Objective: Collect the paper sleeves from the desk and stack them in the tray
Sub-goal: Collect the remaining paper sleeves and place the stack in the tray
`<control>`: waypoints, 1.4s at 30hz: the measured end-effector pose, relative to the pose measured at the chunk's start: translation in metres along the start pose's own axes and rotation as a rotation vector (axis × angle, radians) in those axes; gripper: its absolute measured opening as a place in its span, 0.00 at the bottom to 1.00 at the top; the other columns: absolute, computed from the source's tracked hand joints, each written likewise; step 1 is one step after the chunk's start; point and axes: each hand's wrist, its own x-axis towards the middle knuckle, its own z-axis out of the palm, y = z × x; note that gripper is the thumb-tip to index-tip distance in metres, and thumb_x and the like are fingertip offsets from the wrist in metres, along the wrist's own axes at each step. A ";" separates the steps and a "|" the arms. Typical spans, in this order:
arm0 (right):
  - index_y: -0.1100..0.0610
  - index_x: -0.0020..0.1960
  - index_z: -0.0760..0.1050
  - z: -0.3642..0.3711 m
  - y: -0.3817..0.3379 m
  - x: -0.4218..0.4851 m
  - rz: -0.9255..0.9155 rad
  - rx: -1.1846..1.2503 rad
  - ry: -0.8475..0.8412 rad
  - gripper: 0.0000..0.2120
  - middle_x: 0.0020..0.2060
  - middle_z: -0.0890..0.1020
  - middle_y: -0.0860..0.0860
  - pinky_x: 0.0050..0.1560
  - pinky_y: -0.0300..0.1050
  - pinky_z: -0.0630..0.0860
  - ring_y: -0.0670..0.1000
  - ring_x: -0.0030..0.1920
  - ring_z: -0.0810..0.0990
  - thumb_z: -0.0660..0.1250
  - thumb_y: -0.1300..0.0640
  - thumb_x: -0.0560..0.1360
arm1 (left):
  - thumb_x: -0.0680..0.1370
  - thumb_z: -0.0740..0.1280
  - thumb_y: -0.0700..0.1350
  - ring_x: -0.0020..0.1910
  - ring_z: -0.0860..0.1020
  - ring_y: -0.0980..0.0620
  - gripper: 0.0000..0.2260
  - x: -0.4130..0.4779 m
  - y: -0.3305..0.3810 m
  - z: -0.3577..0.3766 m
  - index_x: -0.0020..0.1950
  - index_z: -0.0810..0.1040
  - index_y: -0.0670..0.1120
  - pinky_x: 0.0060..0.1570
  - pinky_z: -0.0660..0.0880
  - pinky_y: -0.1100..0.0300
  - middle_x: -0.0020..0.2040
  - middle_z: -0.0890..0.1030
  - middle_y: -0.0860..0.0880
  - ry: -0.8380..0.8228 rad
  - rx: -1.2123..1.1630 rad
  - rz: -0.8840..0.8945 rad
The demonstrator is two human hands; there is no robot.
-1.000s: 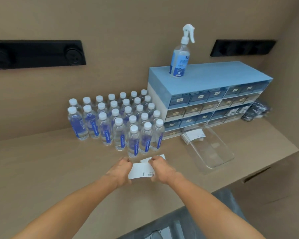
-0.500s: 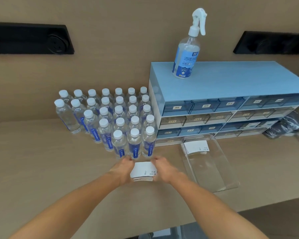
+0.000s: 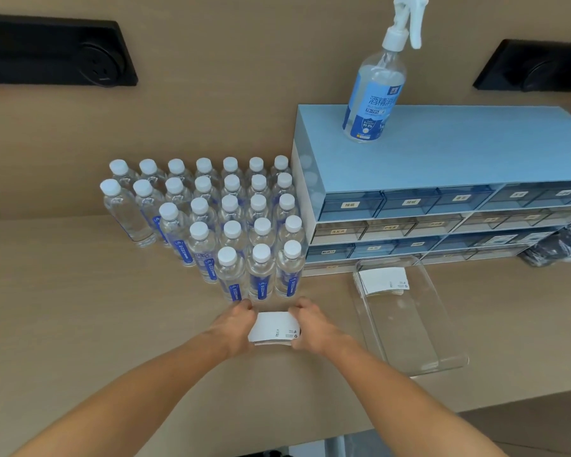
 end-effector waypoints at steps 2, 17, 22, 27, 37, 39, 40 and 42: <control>0.57 0.62 0.73 -0.002 0.001 0.001 0.007 0.007 0.009 0.25 0.66 0.67 0.51 0.66 0.46 0.71 0.54 0.65 0.70 0.74 0.58 0.67 | 0.74 0.72 0.49 0.63 0.72 0.45 0.23 0.002 0.000 -0.001 0.65 0.71 0.44 0.61 0.74 0.54 0.63 0.73 0.44 -0.019 -0.012 -0.009; 0.57 0.69 0.67 0.014 -0.010 0.011 0.063 -0.147 -0.064 0.36 0.66 0.70 0.54 0.61 0.48 0.73 0.54 0.67 0.68 0.79 0.57 0.65 | 0.74 0.72 0.46 0.63 0.74 0.42 0.25 0.013 0.010 0.014 0.67 0.68 0.43 0.60 0.74 0.52 0.63 0.75 0.42 -0.060 -0.012 -0.075; 0.56 0.64 0.70 0.016 -0.011 0.014 0.099 -0.152 -0.027 0.28 0.62 0.74 0.55 0.58 0.48 0.75 0.57 0.63 0.75 0.76 0.59 0.67 | 0.75 0.71 0.42 0.65 0.72 0.43 0.24 0.018 0.009 0.021 0.69 0.67 0.42 0.61 0.73 0.52 0.64 0.74 0.42 -0.043 0.010 -0.085; 0.56 0.62 0.71 0.021 -0.015 0.008 0.134 -0.160 -0.012 0.23 0.59 0.76 0.57 0.57 0.49 0.76 0.59 0.59 0.77 0.73 0.61 0.69 | 0.74 0.71 0.44 0.64 0.72 0.44 0.23 0.017 0.002 0.021 0.67 0.69 0.44 0.59 0.73 0.53 0.63 0.75 0.43 -0.023 0.001 -0.051; 0.57 0.63 0.70 0.024 -0.016 0.008 0.128 -0.160 0.005 0.24 0.59 0.76 0.57 0.58 0.50 0.75 0.58 0.61 0.75 0.72 0.62 0.69 | 0.73 0.70 0.45 0.64 0.73 0.45 0.20 0.015 -0.002 0.020 0.64 0.72 0.45 0.59 0.73 0.55 0.63 0.76 0.45 -0.016 -0.036 -0.041; 0.57 0.62 0.70 0.025 -0.016 0.008 0.121 -0.165 0.007 0.23 0.59 0.77 0.57 0.58 0.50 0.75 0.58 0.61 0.75 0.72 0.62 0.69 | 0.73 0.70 0.45 0.64 0.73 0.45 0.21 0.014 -0.003 0.022 0.65 0.72 0.45 0.59 0.73 0.55 0.63 0.76 0.45 -0.015 -0.032 -0.041; 0.57 0.62 0.71 0.025 -0.015 0.007 0.119 -0.169 0.011 0.23 0.58 0.77 0.57 0.57 0.50 0.75 0.58 0.61 0.75 0.72 0.62 0.69 | 0.73 0.71 0.45 0.64 0.73 0.45 0.22 0.014 -0.003 0.022 0.65 0.72 0.45 0.59 0.73 0.55 0.63 0.76 0.45 -0.014 -0.027 -0.038; 0.57 0.62 0.71 0.025 -0.016 0.006 0.118 -0.166 0.014 0.23 0.58 0.77 0.57 0.58 0.50 0.75 0.58 0.61 0.75 0.72 0.61 0.69 | 0.73 0.71 0.46 0.64 0.73 0.45 0.23 0.014 -0.003 0.022 0.66 0.71 0.45 0.60 0.73 0.55 0.64 0.76 0.45 -0.015 -0.011 -0.028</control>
